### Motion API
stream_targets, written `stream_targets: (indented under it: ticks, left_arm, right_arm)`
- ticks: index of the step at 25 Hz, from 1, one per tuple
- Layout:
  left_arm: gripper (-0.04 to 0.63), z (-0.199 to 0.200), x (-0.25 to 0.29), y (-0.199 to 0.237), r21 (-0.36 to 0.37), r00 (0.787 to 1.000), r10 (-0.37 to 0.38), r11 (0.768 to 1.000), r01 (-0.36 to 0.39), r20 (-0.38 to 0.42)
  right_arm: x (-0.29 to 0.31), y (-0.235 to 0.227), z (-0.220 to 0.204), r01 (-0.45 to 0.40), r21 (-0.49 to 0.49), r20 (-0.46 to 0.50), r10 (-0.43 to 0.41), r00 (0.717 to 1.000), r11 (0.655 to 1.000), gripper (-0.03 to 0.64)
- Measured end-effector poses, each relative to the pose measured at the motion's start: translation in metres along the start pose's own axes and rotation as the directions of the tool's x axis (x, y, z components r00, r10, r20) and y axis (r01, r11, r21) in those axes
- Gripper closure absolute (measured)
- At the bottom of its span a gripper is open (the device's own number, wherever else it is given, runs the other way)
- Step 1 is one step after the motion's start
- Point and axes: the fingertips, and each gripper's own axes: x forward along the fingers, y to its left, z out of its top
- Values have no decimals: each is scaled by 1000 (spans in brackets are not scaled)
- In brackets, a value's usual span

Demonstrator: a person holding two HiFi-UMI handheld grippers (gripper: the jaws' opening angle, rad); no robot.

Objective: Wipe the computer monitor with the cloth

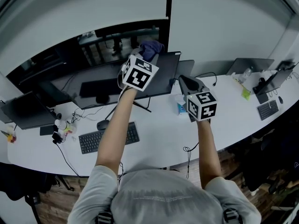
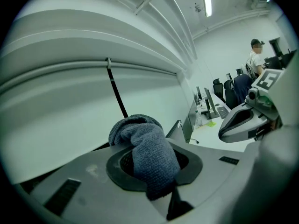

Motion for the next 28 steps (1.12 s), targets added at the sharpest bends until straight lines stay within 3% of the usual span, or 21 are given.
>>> stream_targets:
  ticks: [12, 28]
  left_arm:
    - [515, -37, -59, 55, -68, 1000, 14, 998, -14, -1]
    - [515, -105, -155, 144, -149, 987, 156, 976, -160, -38]
  right_arm:
    - [55, 77, 21, -87, -44, 4, 87, 996, 995, 615]
    - [117, 193, 24, -246, -69, -19, 245, 969, 967, 615]
